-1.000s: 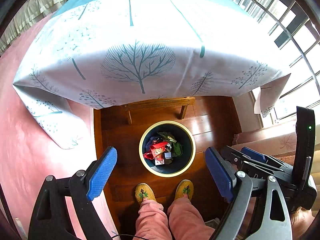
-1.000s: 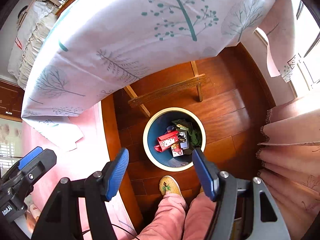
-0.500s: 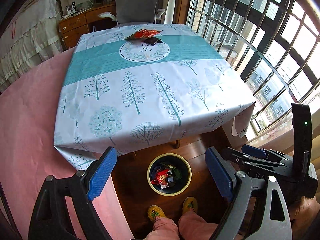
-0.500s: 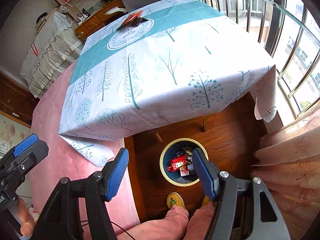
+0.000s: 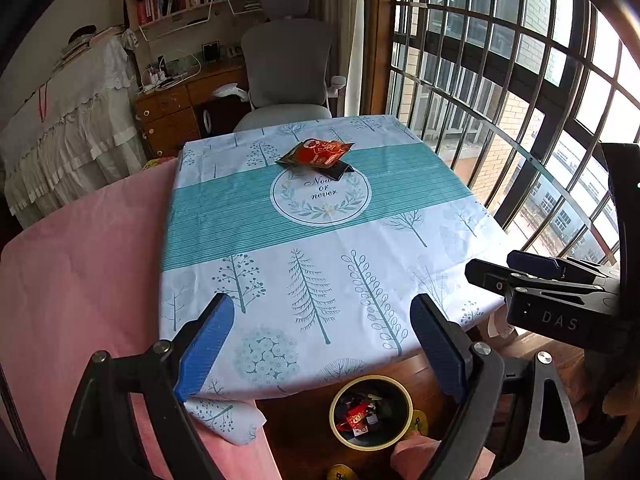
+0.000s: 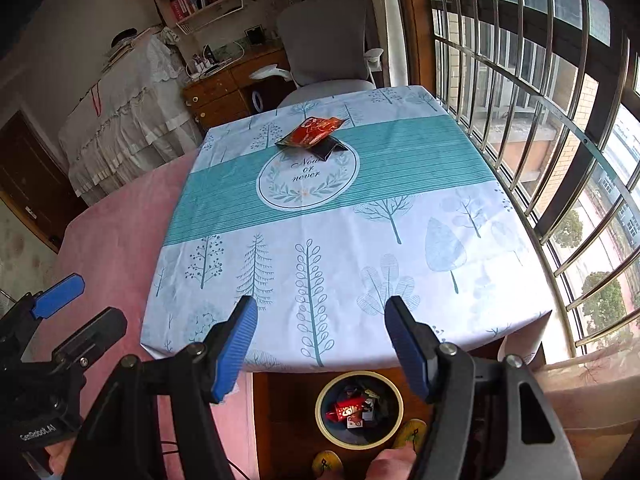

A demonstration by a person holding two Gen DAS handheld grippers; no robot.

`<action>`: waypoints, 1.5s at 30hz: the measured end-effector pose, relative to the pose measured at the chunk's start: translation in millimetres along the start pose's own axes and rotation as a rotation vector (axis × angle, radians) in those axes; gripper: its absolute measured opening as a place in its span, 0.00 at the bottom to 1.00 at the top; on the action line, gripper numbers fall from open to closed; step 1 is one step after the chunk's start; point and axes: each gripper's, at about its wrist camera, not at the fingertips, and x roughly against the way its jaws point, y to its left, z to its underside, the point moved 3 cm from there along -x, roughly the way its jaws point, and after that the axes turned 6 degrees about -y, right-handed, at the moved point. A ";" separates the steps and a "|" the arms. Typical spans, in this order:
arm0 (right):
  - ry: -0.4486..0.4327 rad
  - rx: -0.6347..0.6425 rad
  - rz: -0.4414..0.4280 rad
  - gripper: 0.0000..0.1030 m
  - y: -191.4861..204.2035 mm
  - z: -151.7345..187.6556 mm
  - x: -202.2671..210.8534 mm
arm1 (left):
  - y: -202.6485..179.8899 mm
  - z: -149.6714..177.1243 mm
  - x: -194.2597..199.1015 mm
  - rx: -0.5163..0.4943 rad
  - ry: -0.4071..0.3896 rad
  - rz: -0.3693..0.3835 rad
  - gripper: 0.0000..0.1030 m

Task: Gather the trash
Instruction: 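Raise both tools back toward the table, then grasp the gold-red pouch with right gripper while left gripper approaches black box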

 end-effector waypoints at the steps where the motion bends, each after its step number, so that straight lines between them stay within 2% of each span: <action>1: -0.001 0.012 -0.002 0.65 1.4 -10.5 -5.8 | 4.5 -6.0 -5.5 0.013 -0.001 -0.006 0.86; 5: 0.009 0.068 -0.027 0.65 3.6 -55.7 -38.1 | 23.6 -31.4 -33.5 0.082 -0.007 -0.039 0.86; 10: 0.044 0.145 -0.078 0.65 -0.9 -118.2 -97.3 | 43.0 -64.7 -86.1 0.159 0.010 -0.131 0.86; 16: 0.140 0.221 -0.161 0.65 -8.3 -185.3 -185.8 | 57.2 -105.1 -161.3 0.289 0.086 -0.221 0.86; 23: 0.224 0.324 -0.205 0.65 -6.1 -236.2 -292.5 | 68.4 -128.3 -247.4 0.380 0.176 -0.304 0.86; 31: 0.317 0.396 -0.213 0.64 5.2 -254.7 -388.9 | 79.5 -129.3 -320.7 0.439 0.274 -0.325 0.86; 39: 0.369 0.531 -0.236 0.64 20.3 -235.7 -421.7 | 80.3 -119.7 -350.2 0.474 0.323 -0.325 0.86; 43: 0.335 0.595 -0.269 0.48 26.7 -231.6 -416.3 | 77.9 -116.6 -354.8 0.493 0.336 -0.319 0.86; 45: 0.303 0.628 -0.279 0.24 29.8 -231.4 -410.6 | 74.8 -116.6 -356.2 0.488 0.341 -0.320 0.86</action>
